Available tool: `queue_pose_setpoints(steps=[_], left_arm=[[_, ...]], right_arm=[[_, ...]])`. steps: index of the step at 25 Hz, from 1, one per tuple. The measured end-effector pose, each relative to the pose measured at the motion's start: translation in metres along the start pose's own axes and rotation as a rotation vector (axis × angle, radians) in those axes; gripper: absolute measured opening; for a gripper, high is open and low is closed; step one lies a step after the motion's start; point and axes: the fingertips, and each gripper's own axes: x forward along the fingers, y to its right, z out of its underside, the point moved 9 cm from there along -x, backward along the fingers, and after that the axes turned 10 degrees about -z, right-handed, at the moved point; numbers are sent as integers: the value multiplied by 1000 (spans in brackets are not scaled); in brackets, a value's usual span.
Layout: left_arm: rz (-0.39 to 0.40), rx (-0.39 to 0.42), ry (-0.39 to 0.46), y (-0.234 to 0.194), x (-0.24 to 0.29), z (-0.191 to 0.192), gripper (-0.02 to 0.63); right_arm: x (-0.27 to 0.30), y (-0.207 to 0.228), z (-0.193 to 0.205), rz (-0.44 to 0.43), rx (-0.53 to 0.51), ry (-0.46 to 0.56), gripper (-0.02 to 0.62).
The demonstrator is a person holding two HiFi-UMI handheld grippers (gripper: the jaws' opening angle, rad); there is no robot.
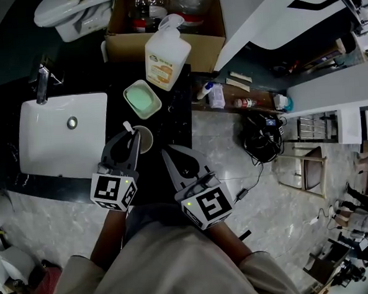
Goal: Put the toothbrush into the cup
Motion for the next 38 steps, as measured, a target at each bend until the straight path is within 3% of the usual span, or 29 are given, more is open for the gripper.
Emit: queue_pose_setpoints(steps=[8,22,38], left_arm=[[-7,8,-1,0,1,2,44],[-26,105,-18,7,3,6,44],[-79,121,-65,5,5,5,46]], right_arm=[[1,0,1,-4,-2,-4,6],[-1,0,0,4,-5,4,6],[-2,-3,-1,20,-6,7,6]])
